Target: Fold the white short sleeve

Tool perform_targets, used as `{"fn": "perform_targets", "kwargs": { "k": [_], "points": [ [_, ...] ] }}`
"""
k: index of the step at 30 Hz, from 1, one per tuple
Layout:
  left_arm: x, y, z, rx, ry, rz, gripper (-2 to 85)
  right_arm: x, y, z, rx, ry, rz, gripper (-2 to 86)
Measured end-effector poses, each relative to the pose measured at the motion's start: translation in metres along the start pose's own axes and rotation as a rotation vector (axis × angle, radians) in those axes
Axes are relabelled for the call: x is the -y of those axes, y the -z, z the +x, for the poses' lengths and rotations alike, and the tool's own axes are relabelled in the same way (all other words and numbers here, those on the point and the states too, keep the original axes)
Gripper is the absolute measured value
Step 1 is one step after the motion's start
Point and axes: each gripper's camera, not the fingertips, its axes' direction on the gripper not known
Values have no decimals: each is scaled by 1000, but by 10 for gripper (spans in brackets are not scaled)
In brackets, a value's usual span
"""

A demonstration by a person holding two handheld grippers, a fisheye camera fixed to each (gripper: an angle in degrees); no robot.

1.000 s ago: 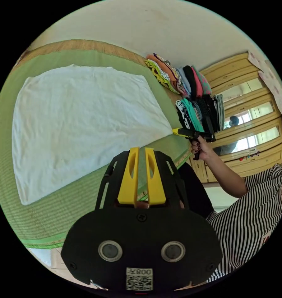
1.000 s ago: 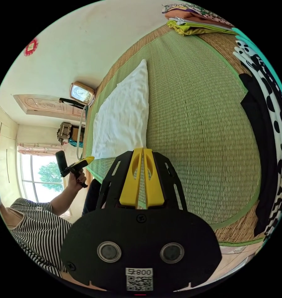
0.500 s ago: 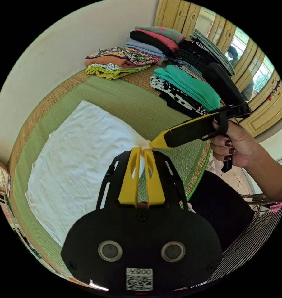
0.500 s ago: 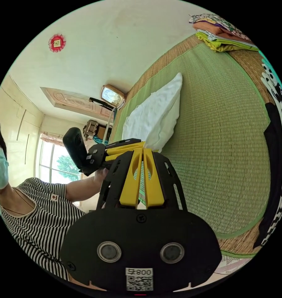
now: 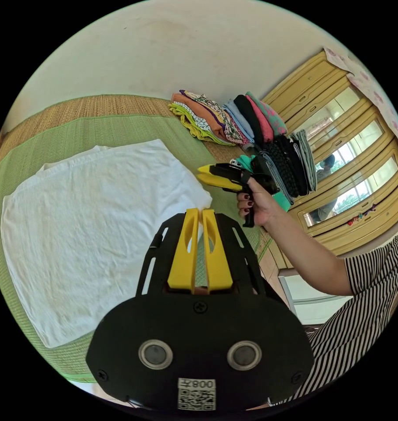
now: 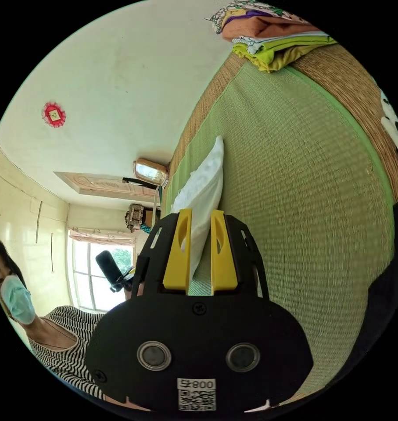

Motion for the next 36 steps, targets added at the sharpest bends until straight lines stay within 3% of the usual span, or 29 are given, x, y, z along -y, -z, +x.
{"fn": "perform_targets", "kwargs": {
  "k": [4,21,36],
  "points": [
    [-2,-5,2,-13,-21,-11,14,29,-14,11,36,-42,13,81],
    [-18,10,-21,-109,-47,-22,14,118,-116,14,-151,-34,-131,38],
    [-49,106,-82,-210,-14,65,14,111,-191,-16,-82,47,-53,13]
  ]
}}
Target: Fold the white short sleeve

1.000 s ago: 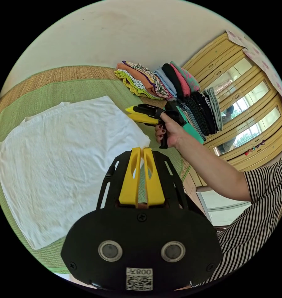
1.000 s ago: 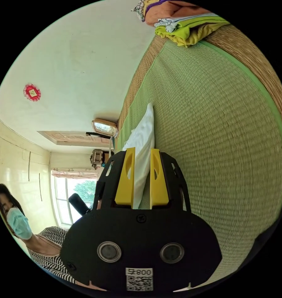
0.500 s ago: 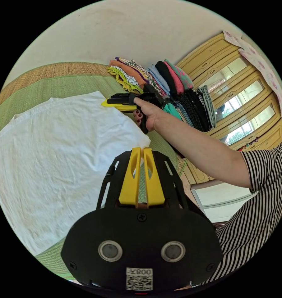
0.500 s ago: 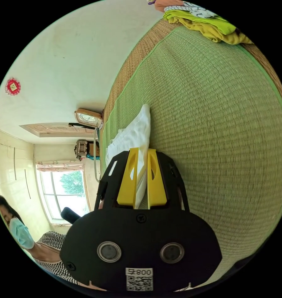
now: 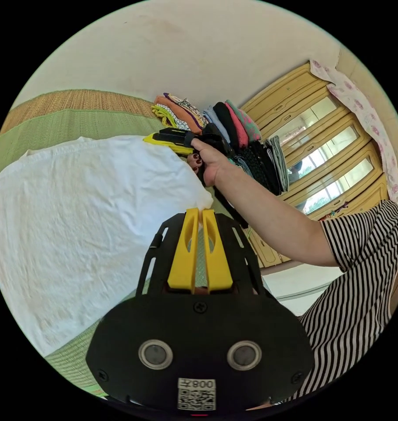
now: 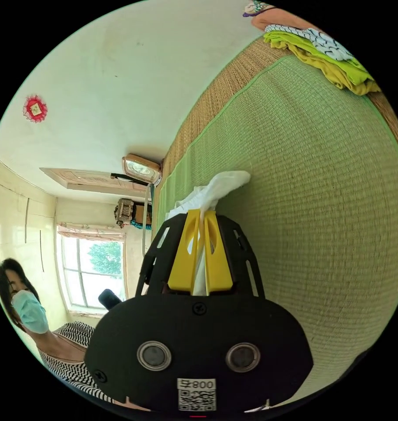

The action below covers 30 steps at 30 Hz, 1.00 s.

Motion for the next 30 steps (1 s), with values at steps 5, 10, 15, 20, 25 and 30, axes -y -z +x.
{"fn": "perform_targets", "kwargs": {
  "k": [5,10,15,20,25,30],
  "points": [
    [-20,78,-23,-14,15,103,13,-5,-40,-48,-6,104,31,15],
    [-50,162,-56,-5,78,220,12,-10,-109,-108,-48,234,15,17],
    [-95,242,-106,11,229,327,12,-16,-221,-162,-138,361,-86,16],
    [-151,304,-166,12,446,401,12,-23,-336,-180,-224,406,-217,14],
    [-184,338,-207,2,579,412,11,-30,-438,-174,-343,412,-337,13],
    [-199,372,-227,-9,585,445,12,-33,-501,-177,-380,440,-385,15]
  ]
}}
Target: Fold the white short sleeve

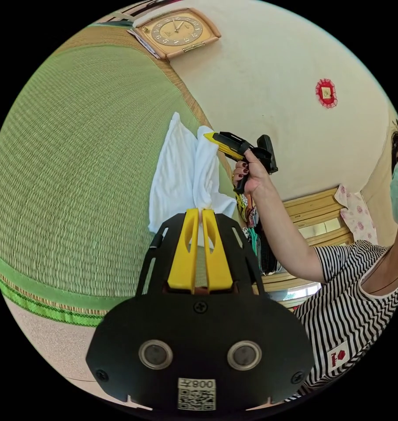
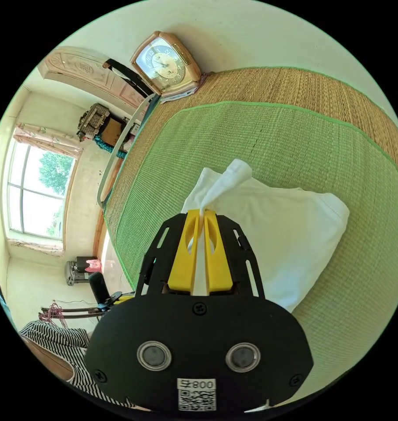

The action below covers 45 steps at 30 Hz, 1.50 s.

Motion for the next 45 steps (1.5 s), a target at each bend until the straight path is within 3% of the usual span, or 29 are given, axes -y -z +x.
{"fn": "perform_targets", "kwargs": {
  "k": [18,34,39,45],
  "points": [
    [25,88,-44,-9,80,-1,14,36,-156,-47,-113,99,-136,24],
    [36,141,-16,85,-45,33,2,-11,-198,-72,-101,188,-57,12],
    [47,122,-15,202,-67,-55,1,-12,-248,-63,-88,143,-168,11],
    [45,123,-6,225,-96,-62,1,-82,-212,-102,-64,280,-73,58]
  ]
}}
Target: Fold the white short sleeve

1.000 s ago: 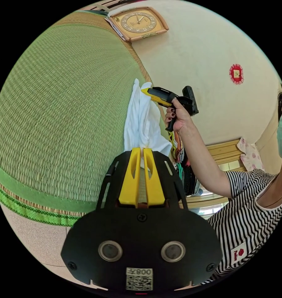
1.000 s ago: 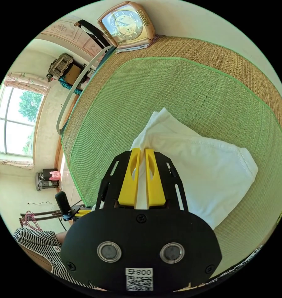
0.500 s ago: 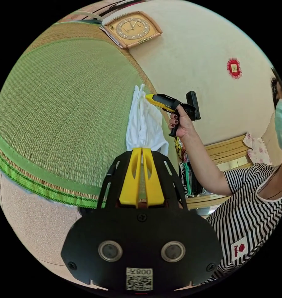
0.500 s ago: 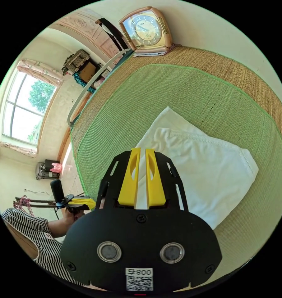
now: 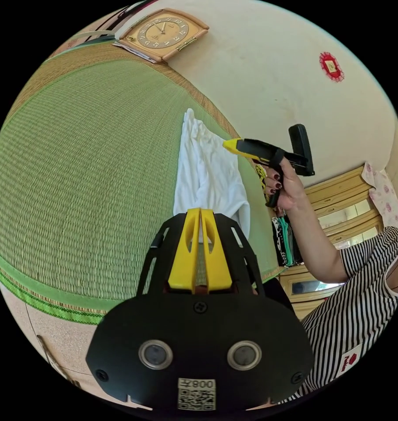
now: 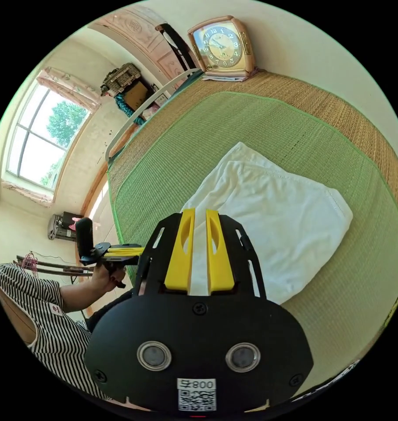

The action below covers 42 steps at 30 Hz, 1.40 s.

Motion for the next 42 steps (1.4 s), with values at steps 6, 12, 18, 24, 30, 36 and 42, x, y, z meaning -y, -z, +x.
{"fn": "perform_targets", "kwargs": {
  "k": [6,12,18,24,30,36,42],
  "points": [
    [-2,-3,10,15,-23,-18,2,-112,-24,-83,-286,66,-67,88],
    [-3,-7,21,68,-46,-41,2,-143,-81,-117,-503,114,-131,72],
    [-4,-12,28,120,-62,-63,2,-161,-97,-142,-625,152,-124,26],
    [-4,-14,34,159,-72,-70,2,-191,-89,-156,-679,163,-119,12],
    [-5,-13,35,178,-68,-64,1,-220,-92,-159,-674,161,-152,15],
    [-6,-14,34,165,-46,-59,1,-230,-102,-152,-646,107,-136,39],
    [-6,-15,35,165,-43,-61,1,-238,-100,-149,-663,85,-112,68]
  ]
}}
